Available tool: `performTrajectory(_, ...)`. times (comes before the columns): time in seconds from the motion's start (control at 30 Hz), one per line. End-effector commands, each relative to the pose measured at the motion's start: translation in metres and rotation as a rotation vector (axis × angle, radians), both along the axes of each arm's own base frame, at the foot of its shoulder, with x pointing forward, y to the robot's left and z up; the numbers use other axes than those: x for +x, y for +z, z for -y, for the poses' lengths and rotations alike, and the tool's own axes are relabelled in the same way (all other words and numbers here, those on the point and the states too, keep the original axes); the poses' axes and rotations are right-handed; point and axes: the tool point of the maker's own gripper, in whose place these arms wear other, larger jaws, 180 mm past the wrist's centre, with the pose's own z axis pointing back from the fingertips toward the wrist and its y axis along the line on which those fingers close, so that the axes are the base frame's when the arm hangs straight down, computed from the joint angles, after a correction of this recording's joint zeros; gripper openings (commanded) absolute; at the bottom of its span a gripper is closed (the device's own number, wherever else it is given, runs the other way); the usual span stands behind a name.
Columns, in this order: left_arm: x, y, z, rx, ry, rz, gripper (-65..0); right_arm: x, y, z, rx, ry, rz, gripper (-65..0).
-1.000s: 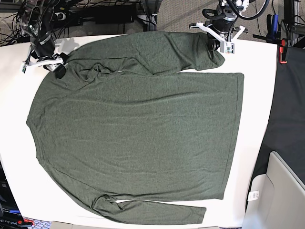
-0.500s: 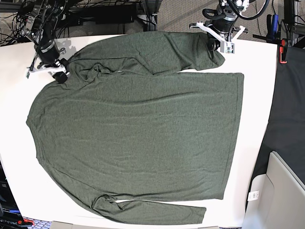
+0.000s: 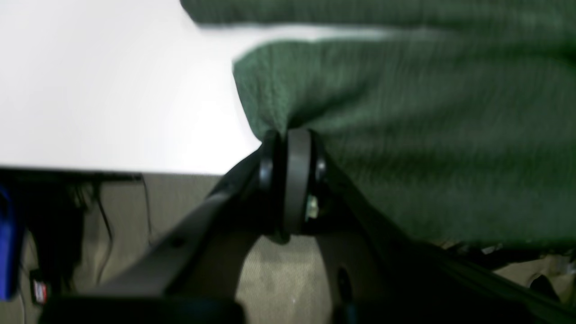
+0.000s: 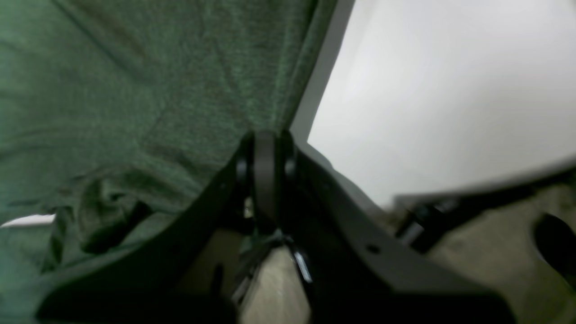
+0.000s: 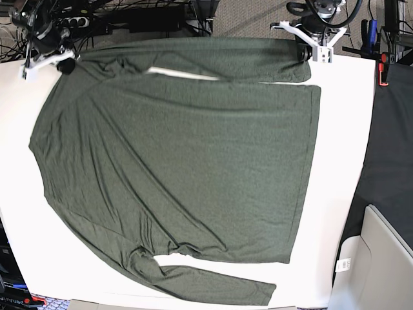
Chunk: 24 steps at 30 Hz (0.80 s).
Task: Fold the T-shirt properly
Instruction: 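Grasp the shoulder corners with both grippers and pull them apart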
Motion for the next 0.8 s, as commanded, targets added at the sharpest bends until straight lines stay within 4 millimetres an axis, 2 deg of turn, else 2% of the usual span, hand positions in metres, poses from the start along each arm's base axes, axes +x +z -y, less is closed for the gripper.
performTrajectory(0.0,0.003,0.010,-0.004,0.017,-0.002,0.045,-65.0,0.002,0.008,0.006,-0.034,0.007,0.011,-64.8)
performTrajectory(0.23,0.022,0.031,-0.002,0.014,-0.004,0.172,-65.0,0.018,0.019,0.004,-0.041,0.011,0.060,-64.8)
performTrajectory(0.47,0.072,0.059,-0.001,0.014,-0.006,0.321,-65.0,0.035,0.027,0.000,-0.019,0.008,0.117,-64.8)
performTrajectory(0.63,0.111,0.083,-0.002,0.016,-0.004,0.433,-65.0,0.040,0.027,-0.006,0.004,-0.004,0.135,-64.8)
performTrajectory(0.77,0.127,0.079,-0.004,0.013,0.006,0.410,-65.0,0.043,0.026,-0.013,0.028,-0.016,0.147,-64.8)
